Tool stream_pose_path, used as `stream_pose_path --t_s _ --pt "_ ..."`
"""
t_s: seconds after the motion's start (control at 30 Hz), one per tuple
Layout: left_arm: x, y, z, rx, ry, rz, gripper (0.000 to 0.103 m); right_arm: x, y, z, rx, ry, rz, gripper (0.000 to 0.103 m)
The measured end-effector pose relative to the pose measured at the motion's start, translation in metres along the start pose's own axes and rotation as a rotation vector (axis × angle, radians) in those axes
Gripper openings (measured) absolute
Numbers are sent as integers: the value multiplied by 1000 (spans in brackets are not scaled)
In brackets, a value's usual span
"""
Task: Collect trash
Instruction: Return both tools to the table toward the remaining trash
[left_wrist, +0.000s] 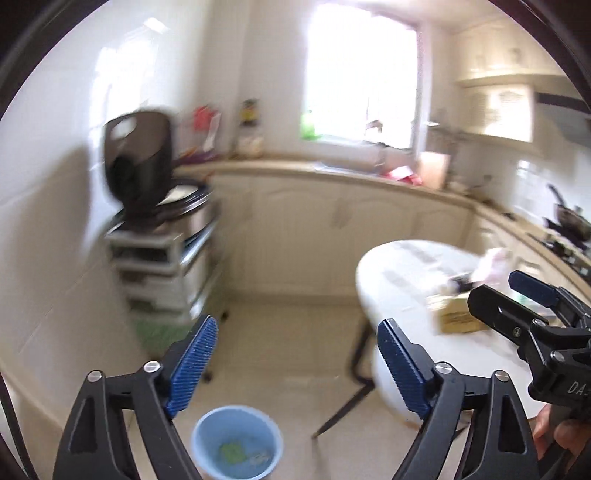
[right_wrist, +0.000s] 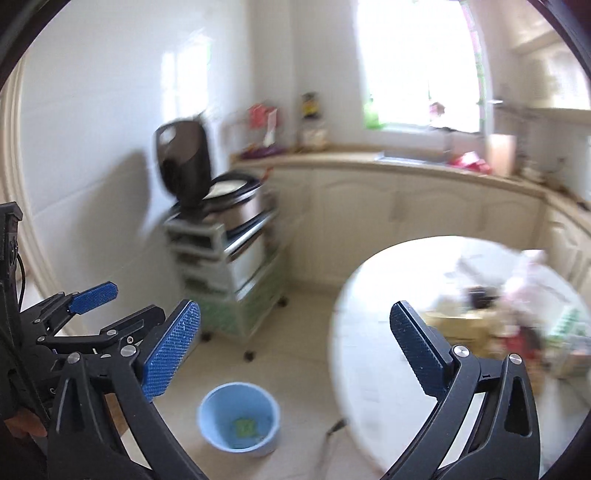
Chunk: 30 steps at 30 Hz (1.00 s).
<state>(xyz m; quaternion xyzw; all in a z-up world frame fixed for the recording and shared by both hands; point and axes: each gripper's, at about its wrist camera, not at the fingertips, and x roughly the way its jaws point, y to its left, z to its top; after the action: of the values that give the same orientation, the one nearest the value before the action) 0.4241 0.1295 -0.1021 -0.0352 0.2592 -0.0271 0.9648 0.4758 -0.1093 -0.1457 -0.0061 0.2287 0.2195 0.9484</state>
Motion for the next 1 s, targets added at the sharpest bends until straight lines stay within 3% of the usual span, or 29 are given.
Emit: stream_pose_path --t_s 0.17,0.27,0.47,0.7,0.8,1.0 --pt "1 -81 2 90 -4 -101 93 -57 -76 -6 63 -43 -138 103" --pt "11 -120 0 140 26 -162 97 -76 -124 -15 114 -25 -233 103" --pt "69 -171 5 218 128 -201 97 -86 -200 -46 238 63 -346 103" --pt "174 -199 32 255 252 -161 97 -78 -241 -74 304 140 -367 103" --pt "222 -198 35 234 316 -142 97 -62 -244 -83 314 178 -353 103" --pt "285 -197 40 245 367 -125 97 -27 -237 -85 296 242 -303 103"
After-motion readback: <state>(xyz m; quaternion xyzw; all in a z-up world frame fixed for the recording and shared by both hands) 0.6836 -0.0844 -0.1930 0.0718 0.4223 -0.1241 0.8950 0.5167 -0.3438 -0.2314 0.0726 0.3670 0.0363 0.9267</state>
